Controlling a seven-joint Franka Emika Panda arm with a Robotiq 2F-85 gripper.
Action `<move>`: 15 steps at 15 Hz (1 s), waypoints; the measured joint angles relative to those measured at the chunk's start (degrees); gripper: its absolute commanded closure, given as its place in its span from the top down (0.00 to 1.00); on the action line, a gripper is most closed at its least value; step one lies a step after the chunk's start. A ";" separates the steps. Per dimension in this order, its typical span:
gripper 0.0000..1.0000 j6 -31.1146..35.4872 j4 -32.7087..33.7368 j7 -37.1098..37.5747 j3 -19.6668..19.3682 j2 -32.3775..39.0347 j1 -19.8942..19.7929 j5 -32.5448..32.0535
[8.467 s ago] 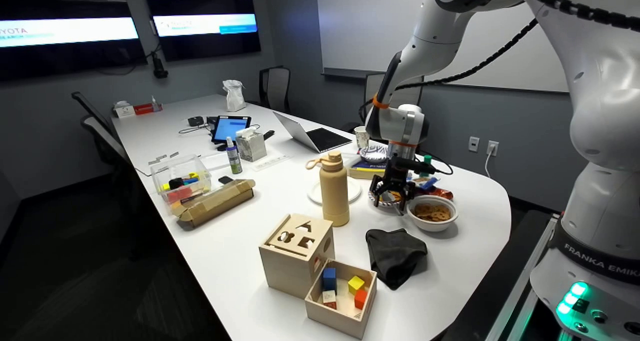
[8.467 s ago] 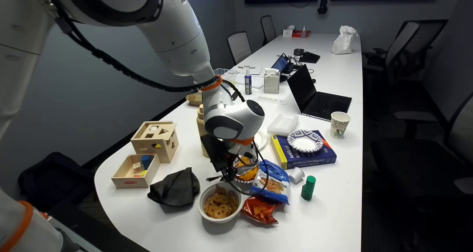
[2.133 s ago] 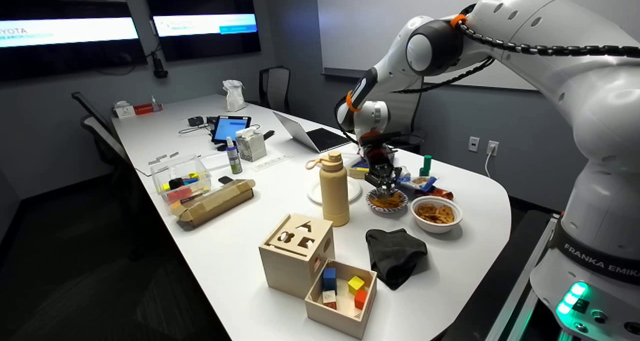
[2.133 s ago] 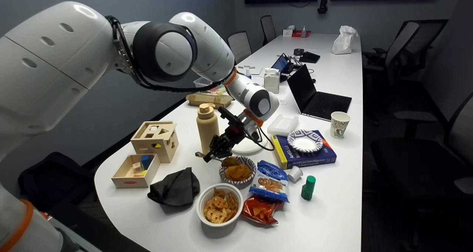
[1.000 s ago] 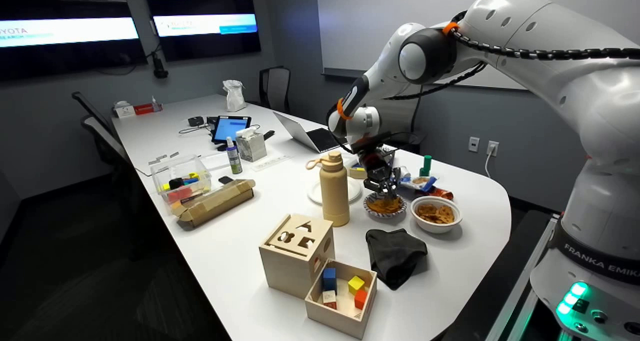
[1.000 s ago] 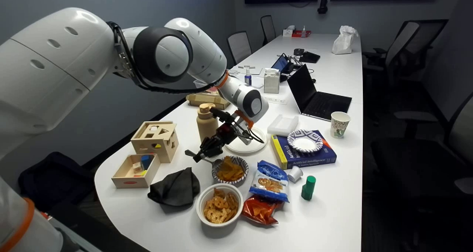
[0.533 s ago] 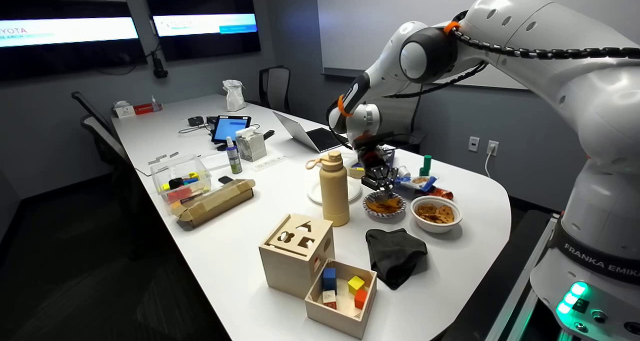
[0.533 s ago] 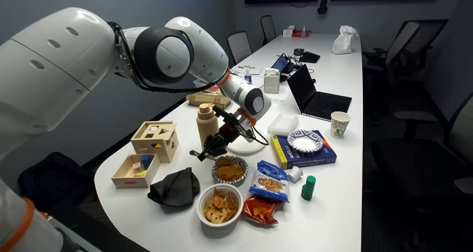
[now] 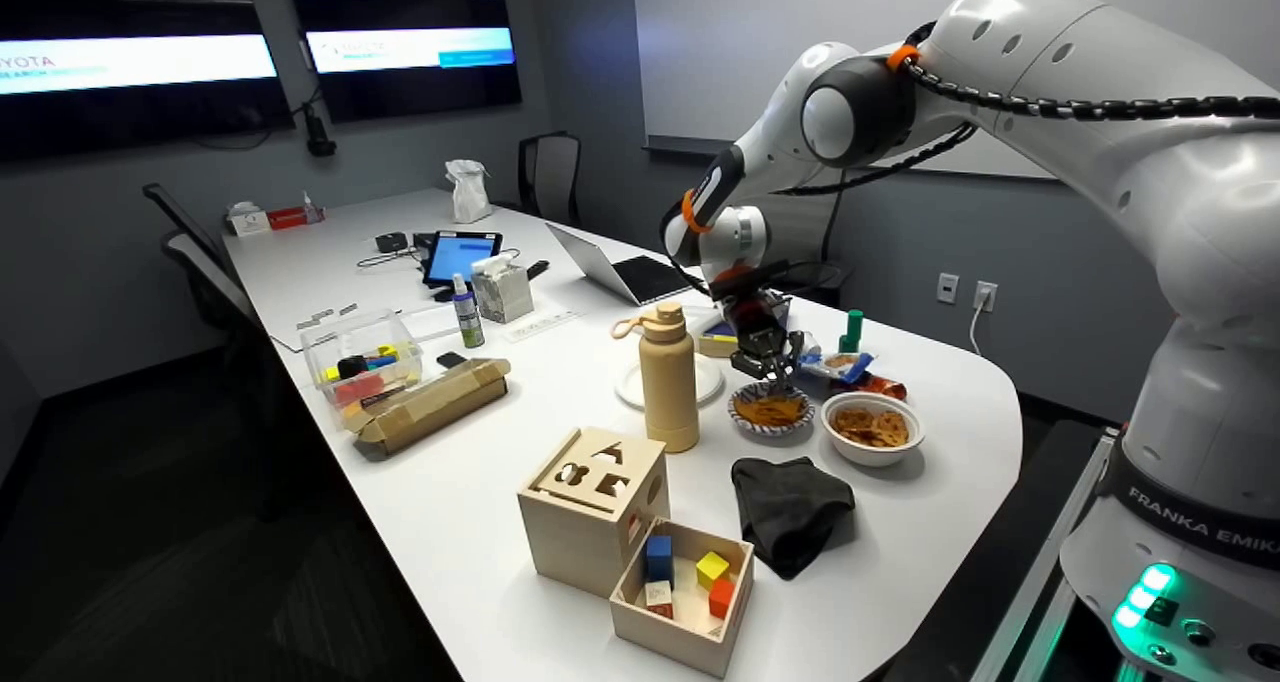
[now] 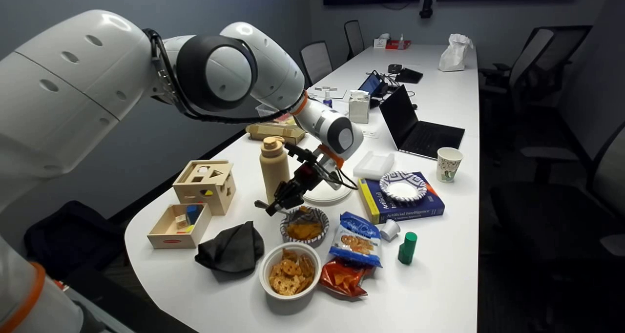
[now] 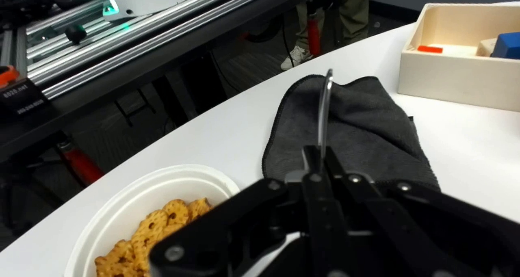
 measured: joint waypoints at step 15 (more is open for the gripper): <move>0.01 -5.89 1.80 -2.80 2.10 2.35 0.29 1.42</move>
